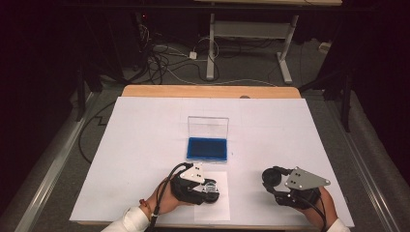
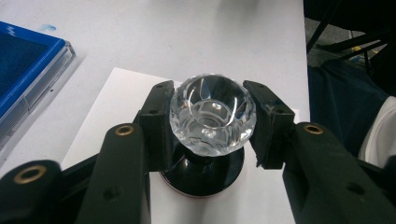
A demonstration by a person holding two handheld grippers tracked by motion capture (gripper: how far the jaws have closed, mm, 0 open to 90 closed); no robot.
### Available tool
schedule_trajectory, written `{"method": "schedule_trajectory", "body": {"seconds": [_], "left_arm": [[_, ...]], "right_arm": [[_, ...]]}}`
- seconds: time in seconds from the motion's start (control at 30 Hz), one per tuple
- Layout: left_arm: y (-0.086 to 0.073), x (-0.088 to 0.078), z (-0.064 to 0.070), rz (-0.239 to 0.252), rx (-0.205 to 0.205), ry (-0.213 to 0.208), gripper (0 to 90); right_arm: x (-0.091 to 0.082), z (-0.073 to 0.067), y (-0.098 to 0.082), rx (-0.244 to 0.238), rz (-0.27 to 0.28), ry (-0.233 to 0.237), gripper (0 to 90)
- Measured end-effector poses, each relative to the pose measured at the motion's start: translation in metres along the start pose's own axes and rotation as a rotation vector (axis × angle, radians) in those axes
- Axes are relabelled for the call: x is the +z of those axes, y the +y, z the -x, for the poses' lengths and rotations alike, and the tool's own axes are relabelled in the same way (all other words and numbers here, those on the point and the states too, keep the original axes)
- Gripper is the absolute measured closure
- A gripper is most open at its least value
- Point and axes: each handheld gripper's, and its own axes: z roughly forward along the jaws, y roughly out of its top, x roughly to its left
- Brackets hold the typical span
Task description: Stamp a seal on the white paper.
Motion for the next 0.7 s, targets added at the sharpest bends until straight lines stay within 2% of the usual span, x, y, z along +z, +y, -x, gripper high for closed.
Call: {"method": "schedule_trajectory", "body": {"seconds": [0.2, 0.7], "left_arm": [[0.0023, 0.0002, 0.0007, -0.02, 0.0, 0.004, 54.3], [0.0022, -0.0001, 0.0001, -0.026, -0.001, -0.003, 54.3]], "right_arm": [[-0.0007, 0.0006, 0.0, 0.003, 0.002, -0.005, 38.4], [0.0002, 0.0015, -0.0006, 0.017, 0.014, 0.017, 38.4]]}}
